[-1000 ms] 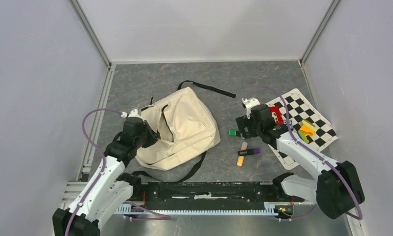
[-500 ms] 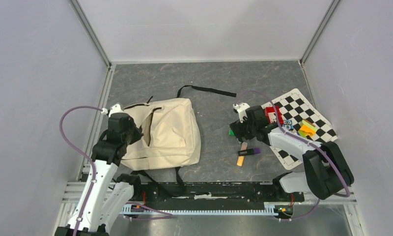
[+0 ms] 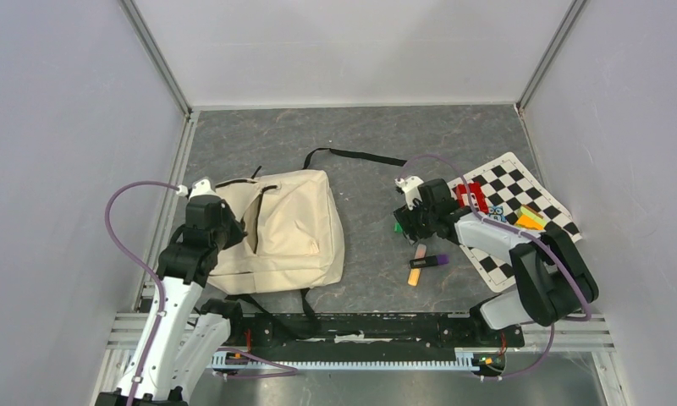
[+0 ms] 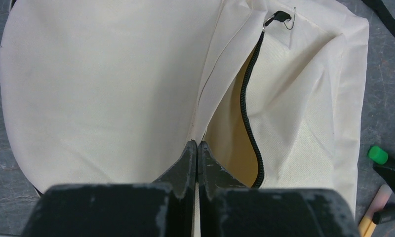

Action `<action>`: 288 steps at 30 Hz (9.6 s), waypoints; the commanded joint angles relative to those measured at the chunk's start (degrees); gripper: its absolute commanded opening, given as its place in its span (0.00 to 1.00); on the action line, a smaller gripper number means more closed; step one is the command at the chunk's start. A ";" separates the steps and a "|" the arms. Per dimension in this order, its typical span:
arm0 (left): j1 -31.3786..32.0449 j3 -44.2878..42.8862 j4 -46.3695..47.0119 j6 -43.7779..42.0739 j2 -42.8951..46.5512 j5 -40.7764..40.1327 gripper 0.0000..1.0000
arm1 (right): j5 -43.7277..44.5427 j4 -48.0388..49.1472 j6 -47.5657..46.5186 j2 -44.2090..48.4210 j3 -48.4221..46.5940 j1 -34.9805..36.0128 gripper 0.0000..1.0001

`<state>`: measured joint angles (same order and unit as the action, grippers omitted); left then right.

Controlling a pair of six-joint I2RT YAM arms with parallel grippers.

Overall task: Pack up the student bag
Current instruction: Pick up the stationery from the center of the board, then place the stationery in the student bag, then pick up the stationery from the center of the board, then place the stationery in the student bag.

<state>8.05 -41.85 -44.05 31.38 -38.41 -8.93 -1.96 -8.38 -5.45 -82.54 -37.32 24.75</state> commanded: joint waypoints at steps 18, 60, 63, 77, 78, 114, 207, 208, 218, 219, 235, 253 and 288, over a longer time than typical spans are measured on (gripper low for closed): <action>3.03 9.25 22.18 2.95 -3.21 23.93 0.02 | -1.65 -2.59 4.63 -1.18 -5.49 -0.06 0.00; 21.12 24.35 18.21 31.62 14.95 -5.71 0.02 | 10.57 17.05 33.27 -2.00 -29.51 42.65 0.00; 21.07 24.22 18.12 31.50 15.10 -5.57 0.02 | 10.78 17.42 31.53 -6.37 -33.09 44.03 0.00; 21.06 22.95 17.39 31.47 15.70 -5.90 0.02 | 19.93 21.55 19.31 -19.17 -36.84 44.94 0.00; 21.07 22.95 17.21 31.54 16.04 -6.07 0.02 | 20.79 21.87 18.26 -19.51 -36.28 44.95 0.00; 21.04 18.78 18.68 27.47 9.37 -3.04 0.02 | 18.70 -3.82 2.26 -20.54 -43.01 44.33 0.56; 5.08 3.79 12.68 -4.57 -7.41 17.45 0.02 | 4.67 -17.66 64.24 29.92 16.74 -3.75 0.92; 5.13 3.71 12.76 -4.57 -7.30 17.45 0.02 | 4.51 -17.03 63.95 29.06 16.61 -3.75 0.91; 5.12 3.70 12.85 -4.57 -6.54 17.71 0.02 | 8.65 -11.62 58.59 24.19 14.81 -3.54 0.71; 5.13 3.69 12.90 -4.62 -6.52 17.76 0.02 | 9.97 -11.51 57.17 23.38 14.20 -3.27 0.69; 5.13 3.92 12.42 -4.48 -5.49 17.27 0.02 | 16.78 -9.60 51.24 19.78 16.13 4.43 0.37; 5.13 4.00 12.00 -4.32 -4.50 16.93 0.02 | 20.41 -9.93 34.01 31.17 10.49 4.71 0.00; 5.13 3.90 11.27 -3.80 -1.87 13.04 0.02 | 7.47 6.42 25.71 -18.80 -48.58 37.64 0.00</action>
<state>13.85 -36.29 -34.24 29.63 -41.41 6.13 7.09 -2.22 21.17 -97.91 -79.81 61.01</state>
